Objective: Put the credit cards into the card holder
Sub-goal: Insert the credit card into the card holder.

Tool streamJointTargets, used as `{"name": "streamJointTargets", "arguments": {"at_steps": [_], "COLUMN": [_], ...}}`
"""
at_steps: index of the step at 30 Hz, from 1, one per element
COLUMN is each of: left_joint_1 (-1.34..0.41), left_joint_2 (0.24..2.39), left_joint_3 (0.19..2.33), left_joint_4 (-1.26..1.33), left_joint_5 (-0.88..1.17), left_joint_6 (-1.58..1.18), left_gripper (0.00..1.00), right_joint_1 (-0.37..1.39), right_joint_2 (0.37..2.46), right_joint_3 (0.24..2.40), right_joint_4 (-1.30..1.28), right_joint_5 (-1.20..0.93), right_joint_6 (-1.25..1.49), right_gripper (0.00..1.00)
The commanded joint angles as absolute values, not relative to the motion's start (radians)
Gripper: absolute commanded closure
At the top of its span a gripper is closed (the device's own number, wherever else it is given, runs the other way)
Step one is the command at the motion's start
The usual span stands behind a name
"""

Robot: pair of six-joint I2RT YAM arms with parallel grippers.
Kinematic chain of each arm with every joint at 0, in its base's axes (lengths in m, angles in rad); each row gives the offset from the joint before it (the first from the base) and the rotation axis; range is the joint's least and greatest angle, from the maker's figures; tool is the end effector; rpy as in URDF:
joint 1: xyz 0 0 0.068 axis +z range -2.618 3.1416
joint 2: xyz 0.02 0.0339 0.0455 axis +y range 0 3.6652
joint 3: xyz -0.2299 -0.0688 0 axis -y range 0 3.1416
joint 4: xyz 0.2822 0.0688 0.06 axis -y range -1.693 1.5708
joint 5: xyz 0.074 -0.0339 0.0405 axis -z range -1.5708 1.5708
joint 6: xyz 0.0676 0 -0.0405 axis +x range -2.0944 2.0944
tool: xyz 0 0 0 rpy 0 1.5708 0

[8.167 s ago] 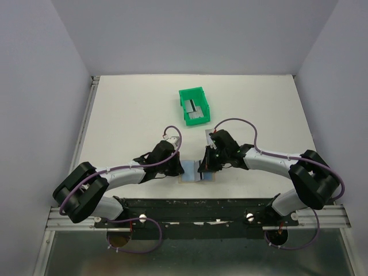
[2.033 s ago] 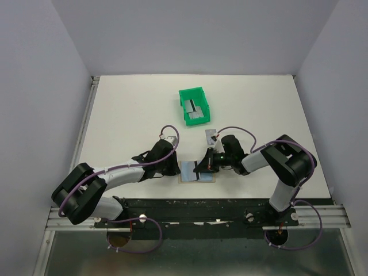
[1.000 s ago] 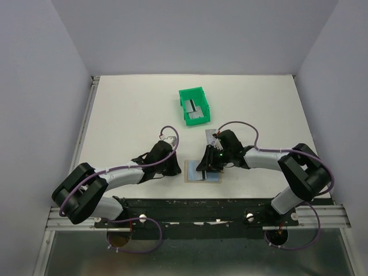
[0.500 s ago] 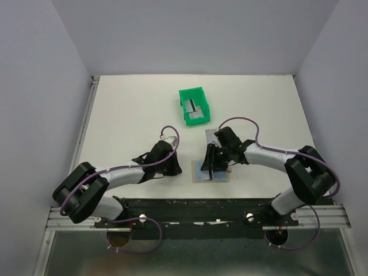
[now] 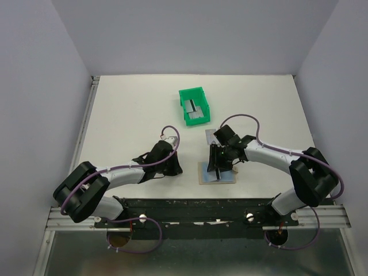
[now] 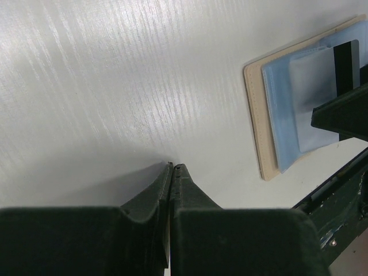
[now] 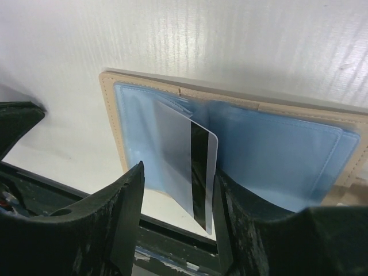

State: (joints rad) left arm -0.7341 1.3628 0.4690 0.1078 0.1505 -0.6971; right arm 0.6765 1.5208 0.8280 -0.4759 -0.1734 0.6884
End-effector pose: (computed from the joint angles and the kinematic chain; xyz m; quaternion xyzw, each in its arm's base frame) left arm 0.2127 -0.2056 0.0564 0.0458 0.9207 -0.3026 0.2422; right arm 0.2414 0.2088 0.0797 -0.0115 0.9763 0.1913 0.1009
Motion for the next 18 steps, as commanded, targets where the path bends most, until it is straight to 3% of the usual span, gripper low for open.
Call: {"name": "streamJointTargets", "arguments": {"at_steps": [1, 13, 18], "left_joint_1": [-0.733, -0.733, -0.733], "left_joint_2": [1.390, 1.404, 1.413], "left_joint_3": [0.462, 0.471, 0.479], "left_joint_4": [0.081, 0.083, 0.086], "left_joint_5": [0.164, 0.170, 0.179], "left_joint_6": [-0.693, -0.693, -0.693], "left_gripper": [0.90, 0.95, 0.95], "right_joint_1": [0.687, 0.692, 0.692], "right_joint_2": [1.508, 1.497, 1.514], "right_joint_3": [0.885, 0.913, 0.897], "right_joint_4": [-0.601, -0.683, -0.649], "right_joint_5": [-0.088, -0.037, -0.051], "right_joint_6": [0.650, 0.638, 0.638], "right_gripper": [0.43, 0.43, 0.49]}}
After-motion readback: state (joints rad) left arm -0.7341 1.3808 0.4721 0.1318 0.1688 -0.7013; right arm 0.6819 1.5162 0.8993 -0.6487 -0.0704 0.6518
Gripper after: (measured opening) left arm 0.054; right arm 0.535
